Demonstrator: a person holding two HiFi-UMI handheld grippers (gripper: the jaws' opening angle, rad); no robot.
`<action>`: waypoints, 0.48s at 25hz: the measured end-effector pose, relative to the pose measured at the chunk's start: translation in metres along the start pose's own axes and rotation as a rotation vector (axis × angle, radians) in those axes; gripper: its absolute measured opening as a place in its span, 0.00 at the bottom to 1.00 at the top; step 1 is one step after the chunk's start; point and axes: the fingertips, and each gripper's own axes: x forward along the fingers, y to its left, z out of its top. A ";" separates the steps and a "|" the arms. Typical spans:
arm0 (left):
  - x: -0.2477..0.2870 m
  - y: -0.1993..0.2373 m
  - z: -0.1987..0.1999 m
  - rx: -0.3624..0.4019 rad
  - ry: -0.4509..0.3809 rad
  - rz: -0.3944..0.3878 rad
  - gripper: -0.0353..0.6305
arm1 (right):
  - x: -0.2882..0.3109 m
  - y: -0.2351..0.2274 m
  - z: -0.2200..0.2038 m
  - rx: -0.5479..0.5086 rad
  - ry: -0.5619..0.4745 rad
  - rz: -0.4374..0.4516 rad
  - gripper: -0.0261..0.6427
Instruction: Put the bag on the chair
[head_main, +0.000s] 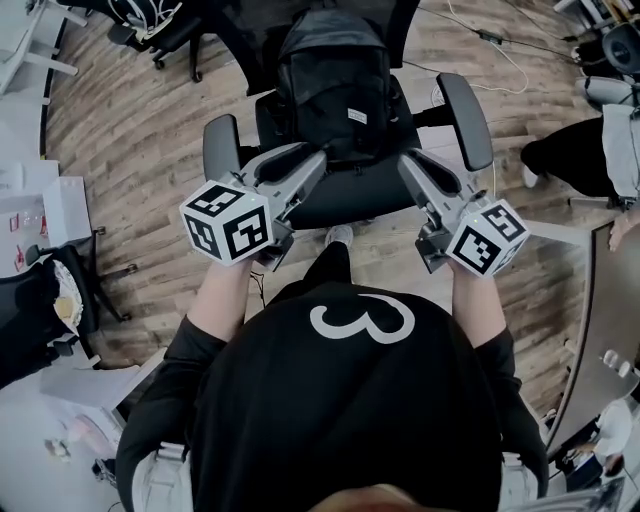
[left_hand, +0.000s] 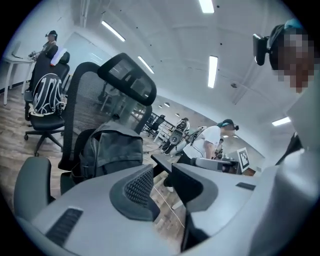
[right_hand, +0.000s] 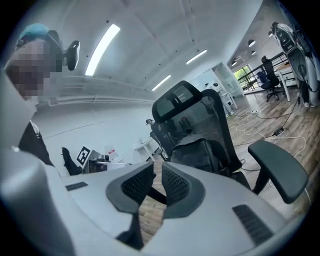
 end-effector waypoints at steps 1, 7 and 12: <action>-0.004 -0.012 -0.002 0.011 0.000 -0.017 0.23 | -0.006 0.009 -0.001 0.000 -0.004 0.017 0.14; -0.029 -0.073 -0.022 0.054 -0.004 -0.087 0.12 | -0.042 0.060 -0.015 -0.014 -0.008 0.123 0.09; -0.053 -0.112 -0.034 0.091 -0.029 -0.113 0.08 | -0.068 0.091 -0.025 -0.013 -0.006 0.163 0.08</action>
